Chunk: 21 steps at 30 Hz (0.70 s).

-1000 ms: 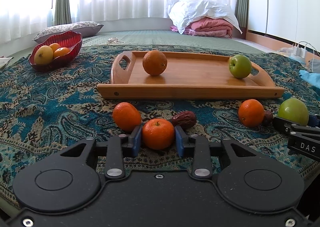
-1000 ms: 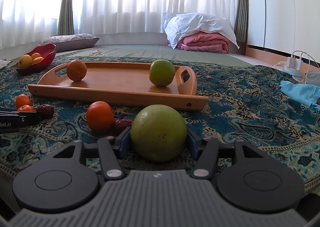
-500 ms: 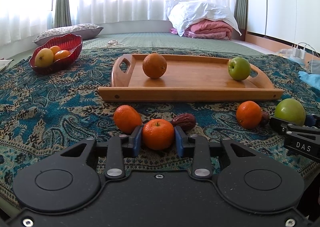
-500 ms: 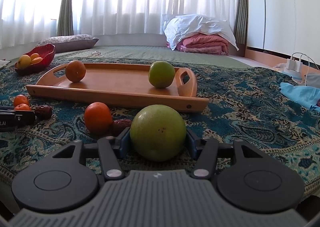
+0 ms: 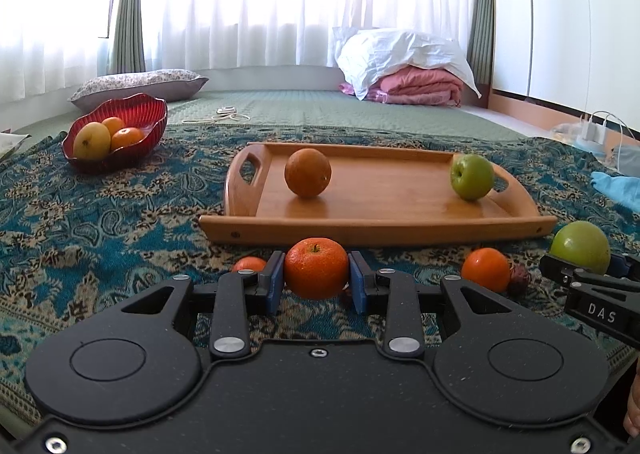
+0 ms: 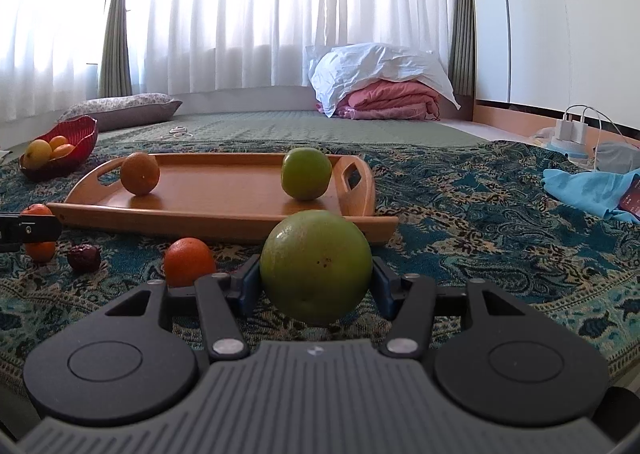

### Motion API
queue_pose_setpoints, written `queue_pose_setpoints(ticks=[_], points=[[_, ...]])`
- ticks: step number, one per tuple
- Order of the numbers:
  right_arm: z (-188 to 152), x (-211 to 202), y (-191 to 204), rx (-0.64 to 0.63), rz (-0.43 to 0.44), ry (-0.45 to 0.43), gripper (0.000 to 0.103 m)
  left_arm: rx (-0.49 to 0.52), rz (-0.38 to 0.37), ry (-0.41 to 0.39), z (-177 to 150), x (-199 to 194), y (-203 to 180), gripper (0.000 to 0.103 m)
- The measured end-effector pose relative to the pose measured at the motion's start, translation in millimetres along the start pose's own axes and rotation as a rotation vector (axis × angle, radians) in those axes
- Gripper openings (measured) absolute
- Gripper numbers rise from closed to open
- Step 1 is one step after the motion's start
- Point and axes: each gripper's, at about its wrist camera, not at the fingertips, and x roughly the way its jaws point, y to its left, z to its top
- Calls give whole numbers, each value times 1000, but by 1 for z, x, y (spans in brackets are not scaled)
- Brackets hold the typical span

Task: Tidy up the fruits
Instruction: 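Carry the mandarin and pomelo with both grippers over the wooden tray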

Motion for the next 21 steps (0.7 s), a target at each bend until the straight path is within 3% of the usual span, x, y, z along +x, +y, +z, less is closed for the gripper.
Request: queue_pose_setpoints(ticks=[12, 21], points=[[33, 10, -1, 25, 29, -28, 59, 26, 4, 0, 34, 11, -3, 32], [59, 40, 4, 64, 86, 25, 59, 30, -38, 16, 66, 40, -6, 32]])
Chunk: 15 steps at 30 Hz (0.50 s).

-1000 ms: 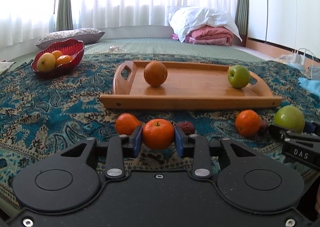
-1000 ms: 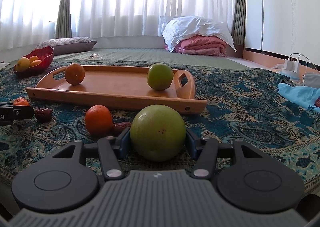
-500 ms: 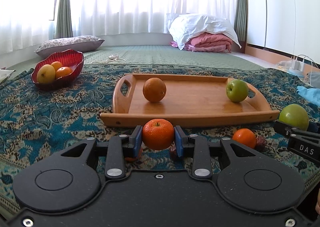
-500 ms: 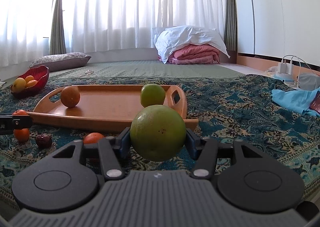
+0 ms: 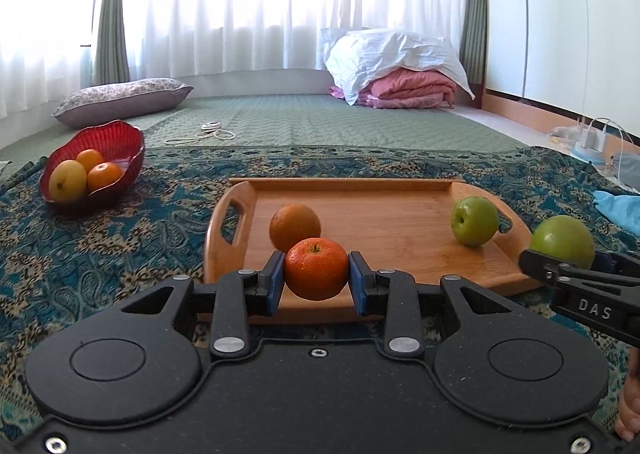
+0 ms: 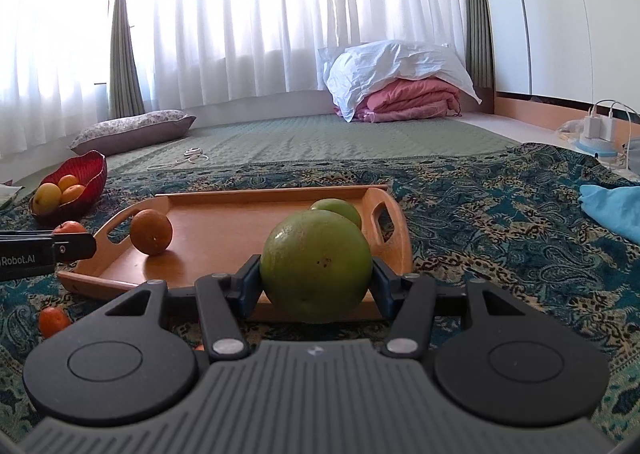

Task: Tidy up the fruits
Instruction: 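Carry the mandarin and pomelo with both grippers over the wooden tray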

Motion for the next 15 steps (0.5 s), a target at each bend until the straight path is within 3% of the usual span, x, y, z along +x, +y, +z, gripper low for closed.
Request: queue_pose_setpoints(ticks=[15], points=[[24, 68, 20, -7, 98, 121, 59, -6, -105, 78, 30, 82, -9, 32]])
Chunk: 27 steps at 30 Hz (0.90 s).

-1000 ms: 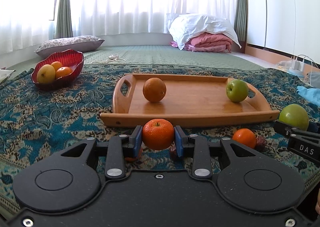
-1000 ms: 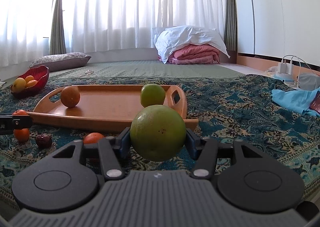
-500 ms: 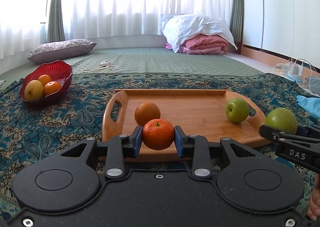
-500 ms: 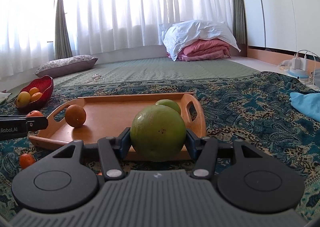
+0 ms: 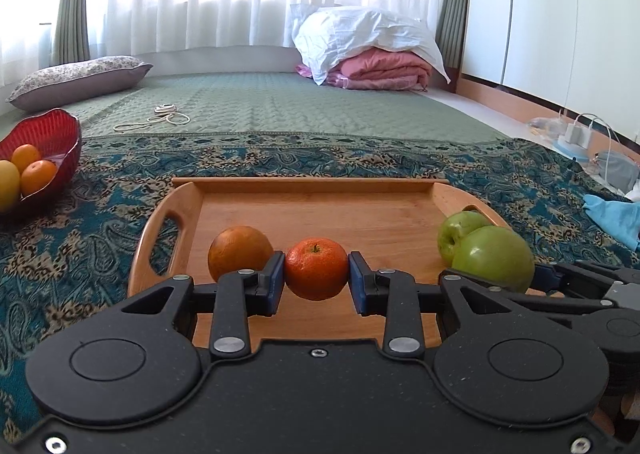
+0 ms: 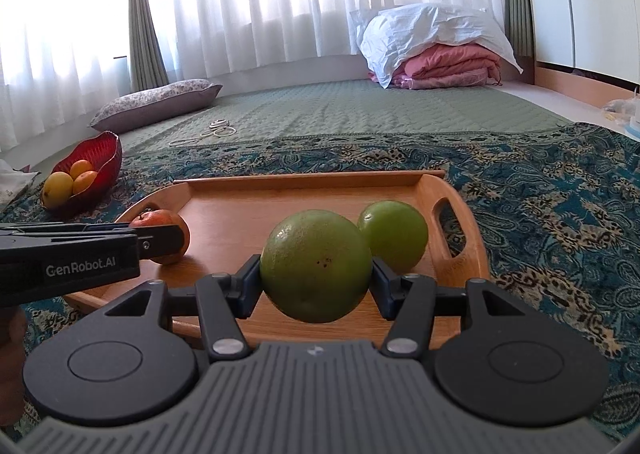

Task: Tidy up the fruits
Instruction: 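Carry the mandarin and pomelo with both grippers over the wooden tray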

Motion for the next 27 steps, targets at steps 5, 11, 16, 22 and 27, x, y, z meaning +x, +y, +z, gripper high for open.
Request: queue_pose_setpoints(ticks=[5, 11, 16, 22, 27], points=[[4, 18, 2, 1, 17, 39, 59, 3, -18, 27, 8, 22, 2, 32], [12, 33, 2, 16, 14, 58, 59, 0, -3, 51, 16, 45, 3, 32], [17, 45, 0, 13, 10, 83, 59, -26, -5, 62, 17, 56, 5, 32], [16, 54, 0, -3, 0, 106, 59, -30, 2, 74, 15, 64, 7, 32], [18, 57, 6, -55, -32, 96, 59, -48, 10, 78, 14, 68, 10, 32]])
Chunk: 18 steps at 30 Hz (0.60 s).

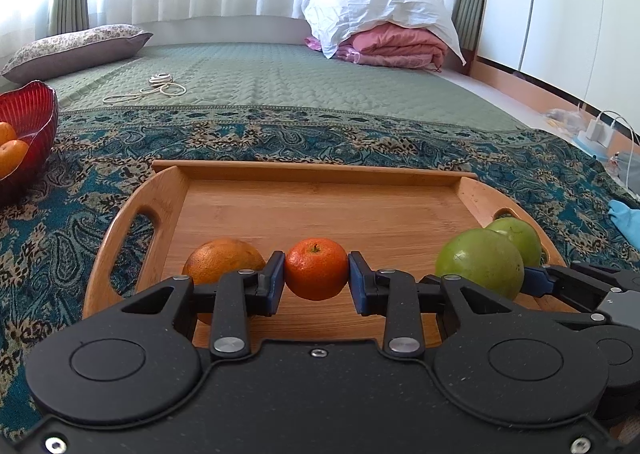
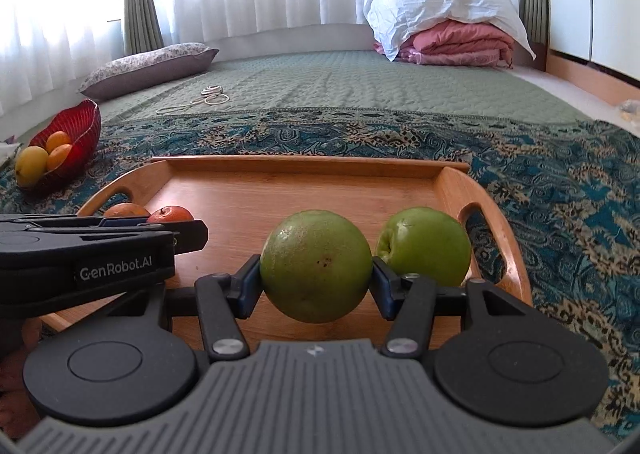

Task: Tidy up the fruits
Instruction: 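Carry the mandarin and pomelo with both grippers over the wooden tray, then lower the mandarin and pomelo onto the tray and open both grippers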

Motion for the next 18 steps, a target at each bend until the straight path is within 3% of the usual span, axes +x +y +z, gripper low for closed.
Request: queue_pose_setpoints(ticks=[18], points=[[-4, 11, -16, 85, 17, 35, 59, 29, 13, 18, -8, 9, -4, 32]])
